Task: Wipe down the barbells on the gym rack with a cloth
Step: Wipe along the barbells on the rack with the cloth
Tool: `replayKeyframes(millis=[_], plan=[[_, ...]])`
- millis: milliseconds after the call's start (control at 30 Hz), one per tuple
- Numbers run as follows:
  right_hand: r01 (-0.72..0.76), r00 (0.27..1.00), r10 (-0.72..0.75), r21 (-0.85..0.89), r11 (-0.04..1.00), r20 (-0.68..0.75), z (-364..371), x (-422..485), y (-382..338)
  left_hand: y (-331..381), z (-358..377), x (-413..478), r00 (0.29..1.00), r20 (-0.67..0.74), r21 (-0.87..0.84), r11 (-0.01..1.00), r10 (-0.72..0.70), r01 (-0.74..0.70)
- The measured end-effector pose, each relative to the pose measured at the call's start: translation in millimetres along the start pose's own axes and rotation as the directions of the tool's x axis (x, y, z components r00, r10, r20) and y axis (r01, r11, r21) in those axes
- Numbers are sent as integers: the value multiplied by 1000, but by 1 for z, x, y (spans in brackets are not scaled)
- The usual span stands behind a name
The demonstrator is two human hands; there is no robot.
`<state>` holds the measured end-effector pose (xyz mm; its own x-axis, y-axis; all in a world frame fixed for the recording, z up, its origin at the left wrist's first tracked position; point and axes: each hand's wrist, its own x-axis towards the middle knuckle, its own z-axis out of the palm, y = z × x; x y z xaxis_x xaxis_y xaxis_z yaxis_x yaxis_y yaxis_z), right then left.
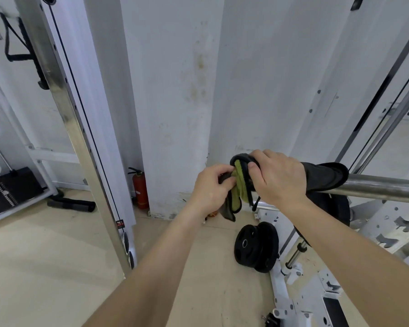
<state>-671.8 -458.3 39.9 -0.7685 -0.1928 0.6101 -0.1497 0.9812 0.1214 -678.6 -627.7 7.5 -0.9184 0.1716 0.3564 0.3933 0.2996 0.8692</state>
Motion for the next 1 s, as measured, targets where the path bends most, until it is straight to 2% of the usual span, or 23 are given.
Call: replayKeyframes(millis=[67, 167, 233, 267, 333, 400, 433, 467, 500, 600, 667, 733, 800, 867, 933, 1000], plan=[[3, 1000, -3, -5, 1000, -7, 0, 0, 0, 2, -8, 4, 997, 73, -115, 993, -10, 18], [-8, 1000, 8, -28, 1000, -7, 2, 2, 1, 7, 8, 9, 993, -91, -256, 966, -74, 49], [-18, 1000, 18, -36, 999, 1, 3, 1, 1, 7, 22, 6, 978, -181, -251, 966, -107, 59], [-19, 1000, 19, -34, 999, 5, 3, 1, 1, 6, 24, 3, 979, -178, -201, 978, -96, 60], [-17, 1000, 18, -21, 1000, 19, 1, 0, 1, 3, 16, -3, 991, -121, -33, 998, -55, 52], [-22, 999, 22, 10, 1000, 41, -2, 2, 1, -1, 2, -8, 998, 42, 84, 995, -54, 50], [-26, 998, 24, 35, 999, 60, -4, 3, 1, -2, -4, -12, 989, 131, 89, 994, -74, 62], [-34, 996, 28, 71, 997, 85, -7, 5, 1, -3, -8, -19, 979, 183, 58, 995, -86, 77], [-52, 992, 37, 118, 992, 123, -10, 7, 2, -2, -9, -25, 979, 176, -16, 994, -103, 107], [-143, 967, 77, 268, 953, 244, -24, 9, 3, 17, -12, -43, 961, 15, -389, 884, -277, 261], [-199, 967, 121, 370, 908, 222, -33, 6, 3, 30, -13, -49, 940, -55, -476, 836, -337, 272], [-259, 966, 214, 483, 836, 146, -46, 0, 1, 42, -14, -55, 944, -28, -501, 822, -329, 271], [-260, 962, 260, 569, 780, 82, -64, -6, -2, 54, -16, -65, 961, 11, -385, 886, -275, 258], [-216, 972, 225, 631, 745, 68, -86, -12, -5, 65, -15, -77, 985, -18, -126, 978, -170, 167], [-196, 978, 187, 700, 687, 90, -109, -20, -7, 78, -16, -88, 992, -79, 29, 995, -98, 101], [-217, 973, 194, 795, 566, 128, -134, -30, -5, 92, -18, -102, 994, -96, 72, 995, -57, 64]])
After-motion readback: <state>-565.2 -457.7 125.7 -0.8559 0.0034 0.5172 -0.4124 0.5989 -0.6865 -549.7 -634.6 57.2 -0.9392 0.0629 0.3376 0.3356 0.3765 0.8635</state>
